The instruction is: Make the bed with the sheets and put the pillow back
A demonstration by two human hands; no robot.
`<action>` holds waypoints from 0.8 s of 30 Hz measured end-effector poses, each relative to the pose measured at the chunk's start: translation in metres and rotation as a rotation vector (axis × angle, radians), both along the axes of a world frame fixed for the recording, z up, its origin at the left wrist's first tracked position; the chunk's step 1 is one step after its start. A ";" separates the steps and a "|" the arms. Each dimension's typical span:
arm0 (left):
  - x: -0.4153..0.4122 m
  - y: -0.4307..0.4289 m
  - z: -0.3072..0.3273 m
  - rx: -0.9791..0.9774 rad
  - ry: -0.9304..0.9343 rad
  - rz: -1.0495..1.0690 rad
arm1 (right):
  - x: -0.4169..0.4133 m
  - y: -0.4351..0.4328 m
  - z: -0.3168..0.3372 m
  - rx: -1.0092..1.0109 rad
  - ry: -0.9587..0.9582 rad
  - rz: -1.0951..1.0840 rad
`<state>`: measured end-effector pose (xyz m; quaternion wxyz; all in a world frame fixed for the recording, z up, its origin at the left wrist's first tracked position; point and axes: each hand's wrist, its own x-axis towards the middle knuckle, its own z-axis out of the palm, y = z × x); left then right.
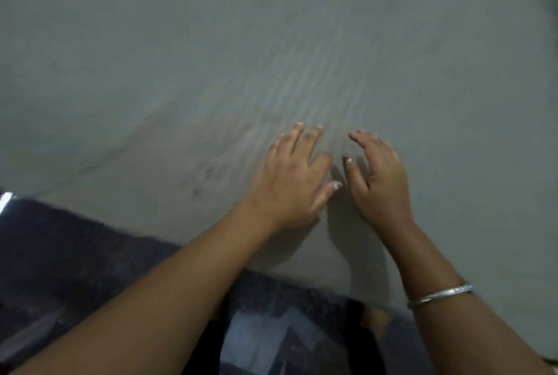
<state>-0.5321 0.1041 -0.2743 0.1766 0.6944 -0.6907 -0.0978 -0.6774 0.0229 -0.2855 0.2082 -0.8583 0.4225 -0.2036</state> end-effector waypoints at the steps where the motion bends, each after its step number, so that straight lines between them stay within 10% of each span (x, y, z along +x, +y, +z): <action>1: -0.022 -0.014 0.000 0.004 0.003 -0.057 | -0.028 -0.014 0.000 -0.017 0.014 -0.046; 14: -0.429 -0.171 -0.025 0.102 0.175 -0.488 | -0.418 -0.121 -0.017 0.123 0.298 -0.402; 20: -0.498 -0.152 -0.043 0.286 -0.207 -0.289 | -0.498 -0.102 -0.041 0.132 0.511 -0.180; 24: -0.515 -0.159 -0.031 0.301 -0.308 -0.192 | -0.532 -0.104 -0.038 0.171 0.536 -0.487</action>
